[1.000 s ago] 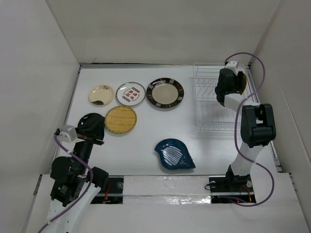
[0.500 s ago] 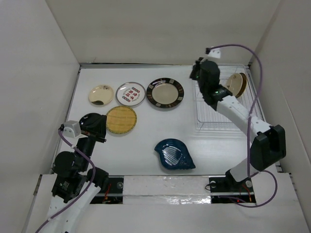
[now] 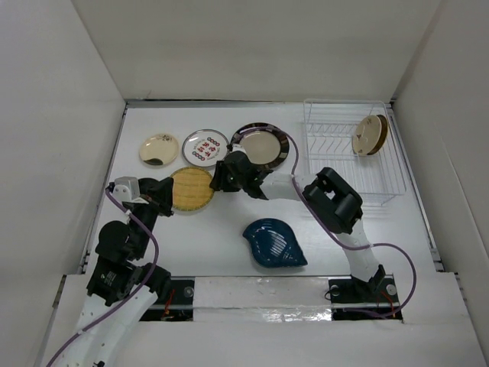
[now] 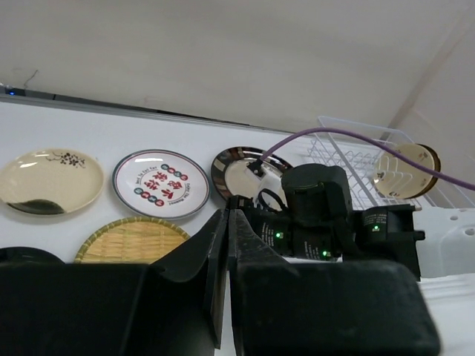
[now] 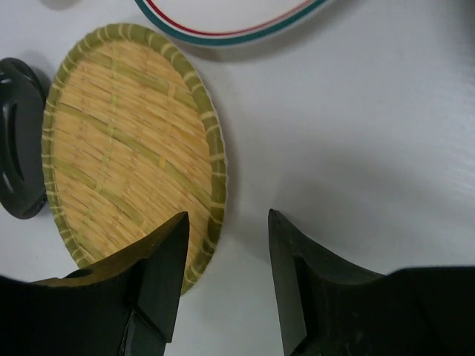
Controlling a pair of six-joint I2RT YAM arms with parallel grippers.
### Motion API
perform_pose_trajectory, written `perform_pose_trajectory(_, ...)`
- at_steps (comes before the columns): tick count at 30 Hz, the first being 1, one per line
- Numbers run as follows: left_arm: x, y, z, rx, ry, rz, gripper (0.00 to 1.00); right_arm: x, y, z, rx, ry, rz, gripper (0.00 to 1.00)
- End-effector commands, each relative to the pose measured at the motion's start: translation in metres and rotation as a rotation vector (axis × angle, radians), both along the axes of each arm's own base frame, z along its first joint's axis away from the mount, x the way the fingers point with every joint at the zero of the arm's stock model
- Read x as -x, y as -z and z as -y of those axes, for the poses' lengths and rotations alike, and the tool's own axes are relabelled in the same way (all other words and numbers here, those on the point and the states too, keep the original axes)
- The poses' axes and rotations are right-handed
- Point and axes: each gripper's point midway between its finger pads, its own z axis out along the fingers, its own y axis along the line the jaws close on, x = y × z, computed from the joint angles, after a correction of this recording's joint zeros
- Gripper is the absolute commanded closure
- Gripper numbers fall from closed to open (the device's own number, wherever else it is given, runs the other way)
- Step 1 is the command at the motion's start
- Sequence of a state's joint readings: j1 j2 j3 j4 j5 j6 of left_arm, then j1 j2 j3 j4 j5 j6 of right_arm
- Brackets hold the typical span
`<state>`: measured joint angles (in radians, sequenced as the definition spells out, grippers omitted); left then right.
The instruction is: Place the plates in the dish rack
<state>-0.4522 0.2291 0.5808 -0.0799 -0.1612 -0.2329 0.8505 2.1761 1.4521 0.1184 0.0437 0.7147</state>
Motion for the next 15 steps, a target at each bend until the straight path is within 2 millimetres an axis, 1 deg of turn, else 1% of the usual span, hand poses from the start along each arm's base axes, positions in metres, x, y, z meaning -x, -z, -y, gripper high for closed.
perform_pose_trajectory(1,-0.005,-0.008,-0.002,0.010,-0.024,0.016,0.96,-0.020,-0.047,-0.027,-0.178,-0.001,0.010,0.47)
perform_pose_trajectory(2,-0.006,-0.007,-0.002,0.005,-0.025,0.013,0.96,-0.021,-0.049,-0.028,-0.184,0.001,0.010,0.47)
perform_pose_trajectory(3,-0.007,-0.007,-0.002,0.004,-0.026,0.010,0.96,-0.019,-0.037,-0.028,-0.172,0.005,-0.015,0.47)
perform_pose_trajectory(6,-0.010,-0.003,-0.001,-0.006,-0.031,-0.006,0.95,-0.014,-0.026,-0.034,-0.201,-0.018,-0.049,0.47)
perform_pose_trajectory(8,-0.013,-0.002,-0.002,-0.008,-0.038,-0.011,0.94,-0.012,-0.016,-0.032,-0.211,-0.022,-0.076,0.48)
perform_pose_trajectory(10,-0.015,-0.001,-0.002,-0.012,-0.036,-0.014,0.94,-0.010,-0.009,-0.034,-0.228,-0.022,-0.100,0.49)
perform_pose_trajectory(11,-0.016,-0.001,-0.001,-0.014,-0.036,-0.016,0.94,-0.011,-0.003,-0.030,-0.231,-0.021,-0.116,0.49)
perform_pose_trajectory(12,-0.017,0.000,-0.001,-0.017,-0.036,-0.018,0.93,-0.010,-0.002,-0.031,-0.239,-0.024,-0.120,0.49)
perform_pose_trajectory(13,-0.018,0.001,-0.001,-0.020,-0.036,-0.023,0.93,-0.014,0.003,-0.026,-0.245,-0.005,-0.134,0.50)
perform_pose_trajectory(14,-0.018,0.001,0.000,-0.022,-0.035,-0.023,0.93,-0.009,0.009,-0.025,-0.247,-0.013,-0.152,0.50)
perform_pose_trajectory(15,-0.018,0.000,0.000,-0.021,-0.032,-0.020,0.93,-0.012,0.008,-0.024,-0.266,-0.013,-0.154,0.51)
